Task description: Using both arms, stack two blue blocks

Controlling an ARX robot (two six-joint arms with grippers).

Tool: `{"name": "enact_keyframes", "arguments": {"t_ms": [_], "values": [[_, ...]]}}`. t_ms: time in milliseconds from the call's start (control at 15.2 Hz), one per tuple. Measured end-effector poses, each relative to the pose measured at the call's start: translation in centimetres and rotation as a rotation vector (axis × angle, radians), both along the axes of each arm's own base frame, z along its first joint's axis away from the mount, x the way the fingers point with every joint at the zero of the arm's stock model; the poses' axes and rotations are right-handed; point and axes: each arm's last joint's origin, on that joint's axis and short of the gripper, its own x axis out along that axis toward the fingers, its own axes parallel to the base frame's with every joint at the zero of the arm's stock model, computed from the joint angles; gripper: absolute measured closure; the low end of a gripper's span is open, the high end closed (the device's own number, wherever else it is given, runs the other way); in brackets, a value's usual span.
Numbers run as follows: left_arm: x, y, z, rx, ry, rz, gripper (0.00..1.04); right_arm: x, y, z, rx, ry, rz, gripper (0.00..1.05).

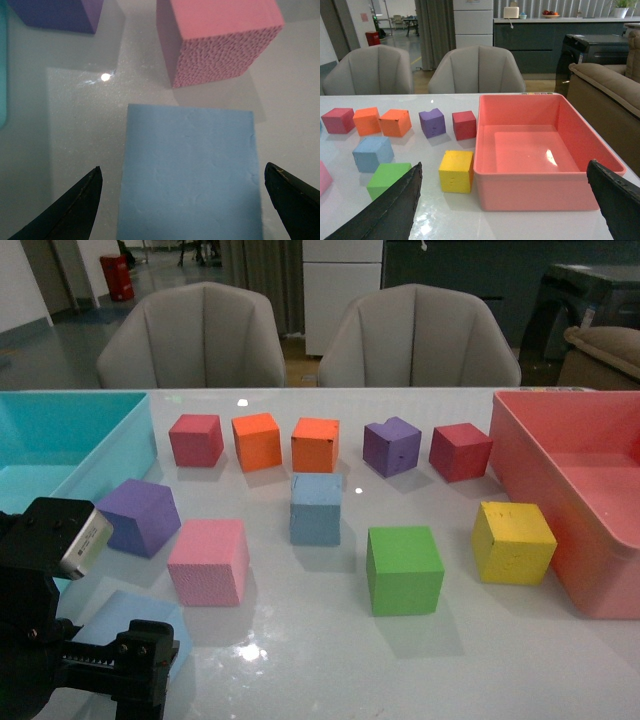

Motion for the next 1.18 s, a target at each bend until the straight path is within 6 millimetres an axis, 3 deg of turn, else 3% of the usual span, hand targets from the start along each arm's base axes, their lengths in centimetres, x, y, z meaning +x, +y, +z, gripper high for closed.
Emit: {"name": "enact_keyframes", "arguments": {"t_ms": [526,723,920,1051,1182], "values": [[0.2,-0.4,-2.6,0.033,0.061,0.003,0.08,0.0,0.0,0.0,0.000,0.000,0.000,0.06],[0.0,-0.7,-2.2,0.038,0.057,0.001,0.35,0.0,0.0,0.0,0.000,0.000,0.000,0.06],[-0.6,-1.6,-0.3,0.036,0.027,-0.026,0.51,0.0,0.0,0.0,0.000,0.000,0.000,0.06],[-1.1,-2.8,2.7,0.025,-0.023,-0.074,0.56,0.0,0.0,0.0,0.000,0.000,0.000,0.06],[-0.1,-4.7,6.0,0.014,-0.100,-0.110,0.57,0.0,0.0,0.0,0.000,0.000,0.000,0.06]]}}
